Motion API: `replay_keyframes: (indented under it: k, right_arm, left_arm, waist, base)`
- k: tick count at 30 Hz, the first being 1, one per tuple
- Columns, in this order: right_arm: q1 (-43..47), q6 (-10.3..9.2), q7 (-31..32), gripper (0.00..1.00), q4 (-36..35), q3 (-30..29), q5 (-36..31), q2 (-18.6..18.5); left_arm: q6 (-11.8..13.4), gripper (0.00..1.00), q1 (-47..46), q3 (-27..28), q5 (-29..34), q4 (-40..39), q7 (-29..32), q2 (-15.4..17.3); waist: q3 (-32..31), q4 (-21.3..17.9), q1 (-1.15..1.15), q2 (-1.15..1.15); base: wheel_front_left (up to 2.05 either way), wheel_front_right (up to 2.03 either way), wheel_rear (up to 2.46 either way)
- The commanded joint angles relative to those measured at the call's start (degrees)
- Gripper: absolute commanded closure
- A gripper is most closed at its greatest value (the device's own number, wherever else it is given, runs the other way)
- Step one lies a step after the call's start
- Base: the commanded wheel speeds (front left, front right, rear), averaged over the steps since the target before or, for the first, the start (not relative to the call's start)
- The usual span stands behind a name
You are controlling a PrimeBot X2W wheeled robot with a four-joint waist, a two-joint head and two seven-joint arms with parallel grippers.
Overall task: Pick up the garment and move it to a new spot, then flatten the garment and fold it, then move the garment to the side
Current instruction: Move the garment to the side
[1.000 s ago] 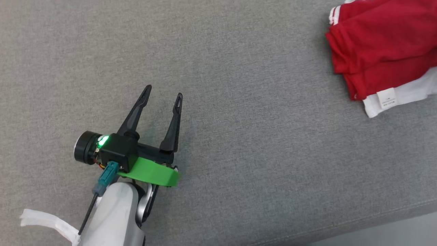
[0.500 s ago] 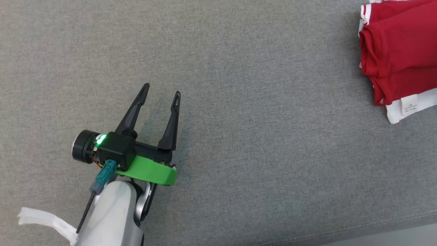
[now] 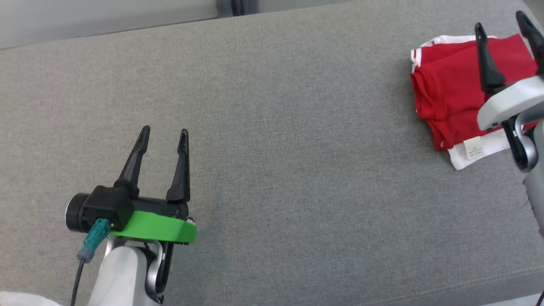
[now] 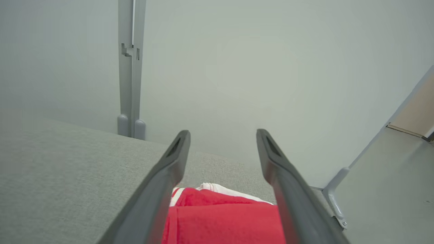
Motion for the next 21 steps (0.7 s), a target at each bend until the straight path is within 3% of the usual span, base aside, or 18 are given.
replay_keyframes:
  k: [1,7,12,21]
  right_arm:
    - [2.8,-0.11,-0.14,0.0,-2.58,-0.04,1.65,0.76]
    - [12.73,-0.1,-0.14,0.0,-13.9,-2.77,6.17,5.97]
    - [21.61,-0.06,-0.14,0.0,-21.34,-4.68,4.39,11.56]
    - [32.89,-0.06,-0.14,0.0,-26.82,-6.66,1.29,19.3]
  left_arm:
    - [0.03,0.0,1.41,0.75,-1.14,-0.31,-0.14,0.02]
    - [1.14,0.0,4.37,2.09,-4.49,-1.44,-0.14,0.04]
    - [1.99,0.0,7.67,2.31,-6.11,-2.08,-0.14,0.04]
    - [2.41,0.0,11.94,2.26,-5.82,-1.5,-0.14,0.03]
  waist:
    - [-4.48,0.24,0.0,0.0]
    - [-8.15,1.51,0.0,0.0]
    - [-10.28,2.31,0.0,0.0]
    - [-12.14,3.11,0.0,0.0]
  base:
    - [0.0,0.0,0.0]
    - [0.0,0.0,0.0]
    - [0.0,0.0,0.0]
    - [0.0,0.0,0.0]
